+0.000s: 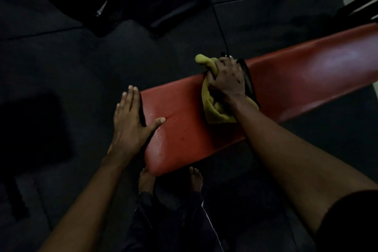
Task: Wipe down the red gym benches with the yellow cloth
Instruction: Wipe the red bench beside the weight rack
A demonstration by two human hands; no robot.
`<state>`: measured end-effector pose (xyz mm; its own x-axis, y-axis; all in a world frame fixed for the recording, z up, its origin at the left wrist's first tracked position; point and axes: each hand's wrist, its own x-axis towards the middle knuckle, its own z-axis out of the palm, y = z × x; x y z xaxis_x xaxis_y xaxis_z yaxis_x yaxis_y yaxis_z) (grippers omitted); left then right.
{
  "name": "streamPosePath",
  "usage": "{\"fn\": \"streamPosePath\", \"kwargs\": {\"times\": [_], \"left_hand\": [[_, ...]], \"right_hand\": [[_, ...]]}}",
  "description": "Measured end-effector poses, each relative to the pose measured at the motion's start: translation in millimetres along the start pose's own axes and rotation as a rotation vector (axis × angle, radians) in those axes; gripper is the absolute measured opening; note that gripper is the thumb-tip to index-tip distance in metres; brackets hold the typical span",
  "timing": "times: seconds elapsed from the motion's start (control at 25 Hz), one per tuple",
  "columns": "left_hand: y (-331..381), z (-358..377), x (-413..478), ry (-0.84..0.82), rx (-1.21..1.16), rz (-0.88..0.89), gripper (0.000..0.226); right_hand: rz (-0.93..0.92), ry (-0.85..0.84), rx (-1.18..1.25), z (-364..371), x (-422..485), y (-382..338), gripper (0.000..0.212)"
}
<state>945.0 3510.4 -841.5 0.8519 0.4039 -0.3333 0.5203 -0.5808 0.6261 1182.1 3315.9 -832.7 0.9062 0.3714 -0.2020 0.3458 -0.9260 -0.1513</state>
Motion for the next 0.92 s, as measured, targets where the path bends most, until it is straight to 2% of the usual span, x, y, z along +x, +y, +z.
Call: {"fn": "streamPosePath", "kwargs": {"times": [0.08,0.12,0.32,0.48,0.56,0.64,0.68,0.8,0.92], "left_hand": [[-1,-3,0,-0.026,-0.048,0.003,0.120],[-2,-5,0,-0.022,-0.076,0.004,0.116],[-20,-16,-13,0.047,-0.296,-0.030,0.071],[-44,-28,-12,0.003,-0.157,0.039,0.063],[-46,-34,-12,0.008,-0.233,-0.039,0.050],[-47,-43,-12,-0.018,-0.431,-0.165,0.038],[-46,-44,-12,-0.032,-0.505,-0.198,0.036],[-48,-43,-10,0.036,-0.550,-0.273,0.033],[-57,-46,-9,0.150,-0.591,-0.362,0.038]], "right_hand": [[0.130,0.043,0.023,2,-9,-24,0.046],[0.116,0.047,0.021,3,-18,-35,0.045],[-0.186,-0.062,-0.055,15,-50,-50,0.054],[-0.081,-0.068,-0.074,10,-22,-73,0.043],[-0.159,-0.054,-0.034,14,-37,-94,0.045],[-0.283,-0.074,-0.014,26,-70,-116,0.049],[-0.290,-0.083,-0.024,29,-80,-122,0.053],[-0.247,-0.093,-0.037,26,-69,-138,0.049],[-0.445,-0.094,-0.058,30,-70,-148,0.045]]}}
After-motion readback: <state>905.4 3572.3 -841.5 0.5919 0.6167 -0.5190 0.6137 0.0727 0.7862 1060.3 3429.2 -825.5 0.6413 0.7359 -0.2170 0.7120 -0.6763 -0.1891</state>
